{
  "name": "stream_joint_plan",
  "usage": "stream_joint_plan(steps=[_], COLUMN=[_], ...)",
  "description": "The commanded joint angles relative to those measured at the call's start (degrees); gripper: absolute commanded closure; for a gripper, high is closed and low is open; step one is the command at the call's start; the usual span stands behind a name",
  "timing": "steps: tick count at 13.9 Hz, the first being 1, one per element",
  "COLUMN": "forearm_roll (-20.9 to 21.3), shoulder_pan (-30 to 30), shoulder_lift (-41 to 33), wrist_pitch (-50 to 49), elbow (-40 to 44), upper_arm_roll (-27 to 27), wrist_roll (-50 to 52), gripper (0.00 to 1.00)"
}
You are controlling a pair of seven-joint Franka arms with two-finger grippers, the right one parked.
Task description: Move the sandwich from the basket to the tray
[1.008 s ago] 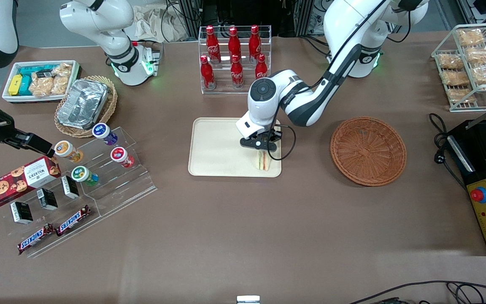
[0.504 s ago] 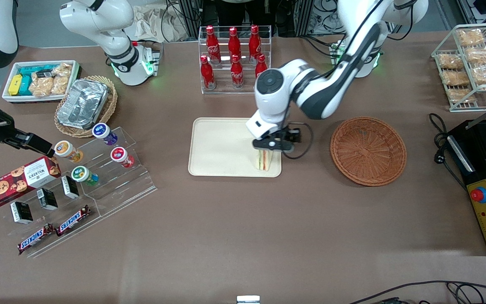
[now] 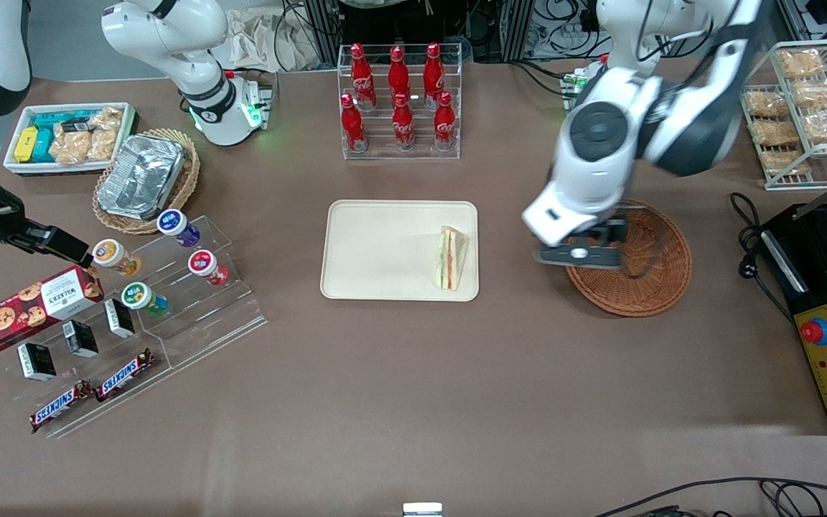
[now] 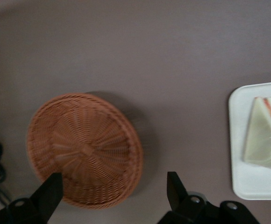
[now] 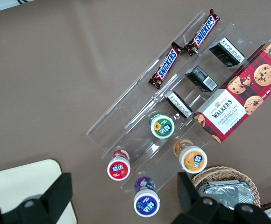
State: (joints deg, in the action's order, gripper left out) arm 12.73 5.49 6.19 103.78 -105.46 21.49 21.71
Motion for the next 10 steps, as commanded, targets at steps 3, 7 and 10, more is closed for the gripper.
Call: stream_joint_plan(steps=[3,7,10], forearm_roll=[-1.7,-2.6,-8.2], shoulder_pan=[-9.9,-15.1,-20.3], shoulder_lift=[-6.7,-11.2,-11.1], wrist_pitch=[-4.0,-6.9,-8.2], elbow=[-0.3,-0.2,2.1], upper_arm_roll=[0.7,0.5,0.6], wrist_roll=[-6.8,-7.1,-7.4], gripper=[0.01,0.01,0.01])
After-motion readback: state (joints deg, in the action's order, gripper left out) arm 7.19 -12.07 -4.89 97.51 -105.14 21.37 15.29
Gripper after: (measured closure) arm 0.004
